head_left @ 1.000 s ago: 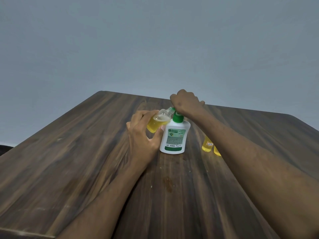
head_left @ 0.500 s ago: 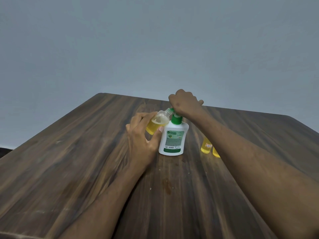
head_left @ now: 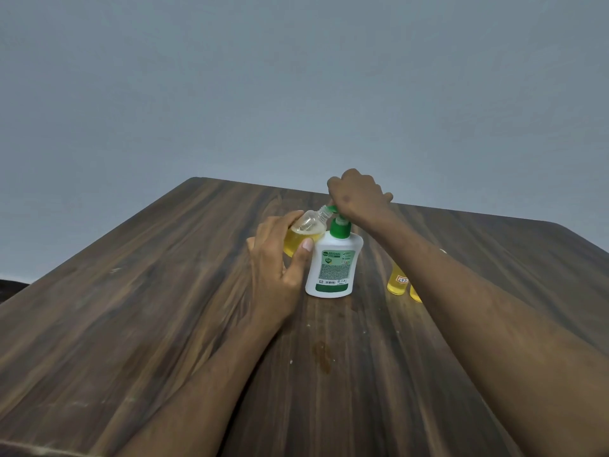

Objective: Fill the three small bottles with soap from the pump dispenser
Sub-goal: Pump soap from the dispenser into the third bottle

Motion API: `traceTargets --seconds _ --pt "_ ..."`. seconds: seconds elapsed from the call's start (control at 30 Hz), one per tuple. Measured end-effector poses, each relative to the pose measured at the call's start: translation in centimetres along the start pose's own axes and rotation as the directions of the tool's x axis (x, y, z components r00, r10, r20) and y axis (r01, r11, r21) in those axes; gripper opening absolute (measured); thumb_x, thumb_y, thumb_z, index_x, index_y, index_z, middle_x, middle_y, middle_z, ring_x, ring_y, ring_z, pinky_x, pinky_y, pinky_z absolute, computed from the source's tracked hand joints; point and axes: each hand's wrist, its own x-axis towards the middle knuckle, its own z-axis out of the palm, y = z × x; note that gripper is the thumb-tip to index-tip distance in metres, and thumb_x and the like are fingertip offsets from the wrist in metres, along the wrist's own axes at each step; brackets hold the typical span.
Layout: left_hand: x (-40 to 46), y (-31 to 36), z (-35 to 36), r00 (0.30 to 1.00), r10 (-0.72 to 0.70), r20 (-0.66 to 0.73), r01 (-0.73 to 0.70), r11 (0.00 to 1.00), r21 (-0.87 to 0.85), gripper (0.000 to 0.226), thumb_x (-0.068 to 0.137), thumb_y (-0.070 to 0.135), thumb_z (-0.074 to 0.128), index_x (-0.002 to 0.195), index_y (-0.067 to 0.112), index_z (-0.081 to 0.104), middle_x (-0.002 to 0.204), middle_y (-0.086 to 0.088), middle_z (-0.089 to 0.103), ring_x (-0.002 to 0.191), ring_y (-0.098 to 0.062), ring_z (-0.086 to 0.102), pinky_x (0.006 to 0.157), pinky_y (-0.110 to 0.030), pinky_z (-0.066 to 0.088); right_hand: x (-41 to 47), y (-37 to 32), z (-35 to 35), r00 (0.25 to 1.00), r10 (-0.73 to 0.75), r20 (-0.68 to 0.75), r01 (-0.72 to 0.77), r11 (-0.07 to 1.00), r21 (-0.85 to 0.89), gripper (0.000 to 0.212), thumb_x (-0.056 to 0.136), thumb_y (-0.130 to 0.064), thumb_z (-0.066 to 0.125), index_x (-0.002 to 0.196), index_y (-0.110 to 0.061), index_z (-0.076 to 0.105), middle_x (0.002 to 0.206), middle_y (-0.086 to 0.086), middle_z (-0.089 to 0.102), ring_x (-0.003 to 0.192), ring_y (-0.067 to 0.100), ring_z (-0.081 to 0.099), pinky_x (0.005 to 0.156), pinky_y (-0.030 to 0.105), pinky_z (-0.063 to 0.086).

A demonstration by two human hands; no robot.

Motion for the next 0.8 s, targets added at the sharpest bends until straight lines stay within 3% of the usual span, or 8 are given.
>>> traceTargets --seconds 0.23,0.4,0.57,0.8 --pt "0.00 0.08 0.03 1.000 -0.003 -0.020 0.003 1.000 0.000 0.027 0.100 0.029 0.060 0.126 0.025 0.064 0.115 0.027 0.061 0.108 0.001 0.058 0.091 -0.033 0.040 -0.09 -0.15 -0.04 1.000 -0.009 0.010 0.009 1.000 0.008 0.020 0.092 -0.028 0.037 0.076 -0.017 0.042 0.085 0.004 0.057 0.072 0.021 0.047 0.092 0.047 0.033" --pt "-0.03 0.25 -0.09 1.000 0.002 -0.026 -0.002 1.000 0.005 0.026 0.099 0.028 0.060 0.125 0.024 0.066 0.111 0.026 0.061 0.104 0.000 0.058 0.090 -0.024 0.036 -0.32 -0.35 -0.19 0.998 0.027 0.052 -0.026 1.000 -0.010 0.021 0.093 -0.027 0.038 0.075 -0.016 0.041 0.080 0.003 0.050 0.073 0.022 0.045 0.091 0.046 0.031" --pt "0.01 0.24 -0.14 1.000 -0.001 -0.023 0.001 1.000 0.007 0.027 0.099 0.029 0.060 0.124 0.021 0.067 0.111 0.019 0.063 0.104 -0.002 0.058 0.089 -0.026 0.036 -0.09 -0.20 0.06 0.997 0.040 0.060 -0.040 0.999 0.006 0.022 0.093 -0.029 0.038 0.075 -0.017 0.042 0.082 0.003 0.052 0.081 0.026 0.050 0.100 0.050 0.037" --pt "0.05 0.26 -0.16 1.000 0.000 -0.024 0.000 1.000 0.005 0.027 0.099 0.028 0.061 0.123 0.020 0.069 0.111 0.013 0.066 0.102 -0.003 0.059 0.087 -0.031 0.038 -0.18 -0.54 -0.13 0.998 0.033 0.051 -0.031 0.999 -0.039 0.020 0.092 -0.025 0.038 0.074 -0.016 0.040 0.078 0.003 0.050 0.068 0.018 0.041 0.095 0.048 0.032"
